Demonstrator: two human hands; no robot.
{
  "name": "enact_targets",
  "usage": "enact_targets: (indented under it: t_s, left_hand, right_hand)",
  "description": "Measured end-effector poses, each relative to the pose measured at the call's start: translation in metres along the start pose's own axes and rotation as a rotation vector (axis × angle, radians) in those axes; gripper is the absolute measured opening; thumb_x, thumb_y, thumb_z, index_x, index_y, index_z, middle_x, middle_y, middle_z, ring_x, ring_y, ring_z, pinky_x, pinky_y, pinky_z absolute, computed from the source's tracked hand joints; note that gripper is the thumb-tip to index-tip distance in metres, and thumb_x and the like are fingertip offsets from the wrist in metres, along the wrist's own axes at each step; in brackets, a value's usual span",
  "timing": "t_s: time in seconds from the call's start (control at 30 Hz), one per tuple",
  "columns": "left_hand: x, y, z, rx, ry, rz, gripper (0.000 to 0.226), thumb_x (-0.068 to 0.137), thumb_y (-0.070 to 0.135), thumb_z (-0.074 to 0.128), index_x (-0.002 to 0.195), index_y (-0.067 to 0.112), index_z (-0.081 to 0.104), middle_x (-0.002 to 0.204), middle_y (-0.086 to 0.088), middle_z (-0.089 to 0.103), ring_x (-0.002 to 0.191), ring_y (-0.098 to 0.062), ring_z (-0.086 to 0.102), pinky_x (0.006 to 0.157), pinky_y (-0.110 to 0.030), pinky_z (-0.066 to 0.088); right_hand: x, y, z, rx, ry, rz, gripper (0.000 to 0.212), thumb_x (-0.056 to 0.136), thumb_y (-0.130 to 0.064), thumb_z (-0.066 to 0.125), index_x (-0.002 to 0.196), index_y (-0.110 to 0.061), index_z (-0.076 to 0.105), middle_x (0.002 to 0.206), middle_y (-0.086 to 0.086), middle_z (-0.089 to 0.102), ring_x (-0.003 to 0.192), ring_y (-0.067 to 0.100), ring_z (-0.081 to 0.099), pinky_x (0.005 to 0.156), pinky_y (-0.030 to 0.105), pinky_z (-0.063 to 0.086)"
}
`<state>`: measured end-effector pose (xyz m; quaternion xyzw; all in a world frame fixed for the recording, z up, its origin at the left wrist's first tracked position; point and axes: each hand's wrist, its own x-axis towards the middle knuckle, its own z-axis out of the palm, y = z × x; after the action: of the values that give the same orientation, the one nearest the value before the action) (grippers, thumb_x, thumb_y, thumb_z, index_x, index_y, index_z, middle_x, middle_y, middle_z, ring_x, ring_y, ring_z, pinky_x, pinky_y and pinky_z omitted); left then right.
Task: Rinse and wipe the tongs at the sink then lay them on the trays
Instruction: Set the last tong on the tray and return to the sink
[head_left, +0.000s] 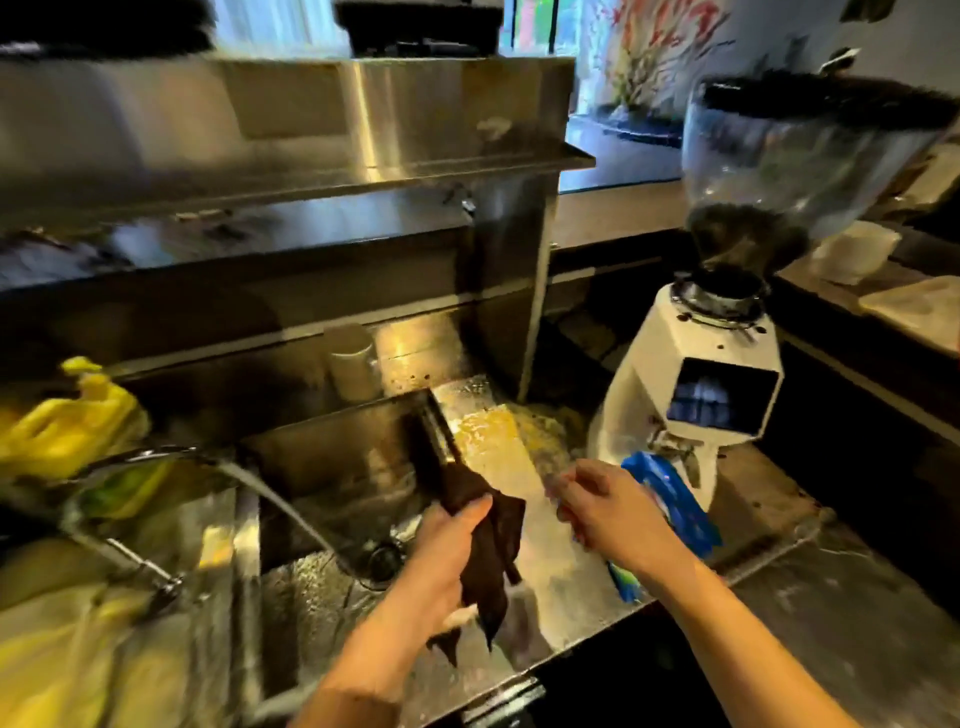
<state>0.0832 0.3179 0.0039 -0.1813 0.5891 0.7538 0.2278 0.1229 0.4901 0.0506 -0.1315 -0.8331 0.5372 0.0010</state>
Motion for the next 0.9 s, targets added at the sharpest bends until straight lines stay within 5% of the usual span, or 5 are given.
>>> enact_targets:
  t_s: [0.3,0.4,0.6,0.77,0.9]
  left_hand:
    - [0.027,0.029,-0.175,-0.154,0.181,0.080,0.012,0.092,0.012,0.065,0.103,0.014,0.069,0.087,-0.015,0.079,0.075,-0.029,0.077,0.060,-0.035,0.061]
    - [0.031,0.029,-0.226,-0.192,0.248,0.078,0.015,0.096,0.014,0.061,0.110,0.015,0.068,0.097,-0.014,0.078,0.090,-0.030,0.074,0.076,-0.038,0.059]
    - [0.055,0.031,-0.297,-0.051,0.350,-0.041,0.017,0.097,0.016,0.057,0.113,0.011,0.058,0.104,-0.017,0.070,0.094,-0.032,0.069,0.075,-0.037,0.058]
    - [0.088,0.046,-0.313,0.176,0.339,-0.057,0.028,0.088,0.008,0.064,0.114,0.000,0.061,0.109,-0.025,0.070,0.101,-0.036,0.068,0.091,-0.049,0.056]
    - [0.121,0.069,-0.316,0.548,0.411,-0.010,0.041,0.094,0.016,0.056,0.133,0.004,0.051,0.128,-0.022,0.061,0.113,-0.034,0.060,0.091,-0.035,0.048]
  right_hand:
    - [0.038,-0.090,0.187,0.066,-0.306,-0.126,0.020,0.092,-0.017,0.060,0.075,-0.025,0.068,0.068,0.001,0.067,0.056,0.013,0.061,0.055,0.030,0.048]
    - [0.047,-0.122,0.248,0.001,-0.373,-0.190,0.011,0.089,-0.016,0.065,0.092,-0.024,0.072,0.084,0.001,0.072,0.072,0.014,0.067,0.070,0.034,0.053]
    - [0.069,-0.170,0.326,-0.107,-0.410,-0.244,0.048,0.090,-0.020,0.070,0.136,-0.017,0.056,0.127,-0.002,0.061,0.117,0.011,0.057,0.090,0.015,0.041]
    - [0.089,-0.174,0.354,-0.195,-0.361,-0.336,0.032,0.088,-0.022,0.072,0.120,-0.017,0.070,0.118,-0.002,0.071,0.107,0.007,0.063,0.078,0.001,0.040]
    - [0.100,-0.168,0.362,-0.168,-0.321,-0.383,0.019,0.087,-0.016,0.073,0.106,-0.013,0.077,0.113,0.000,0.074,0.103,0.007,0.067,0.089,0.015,0.049]
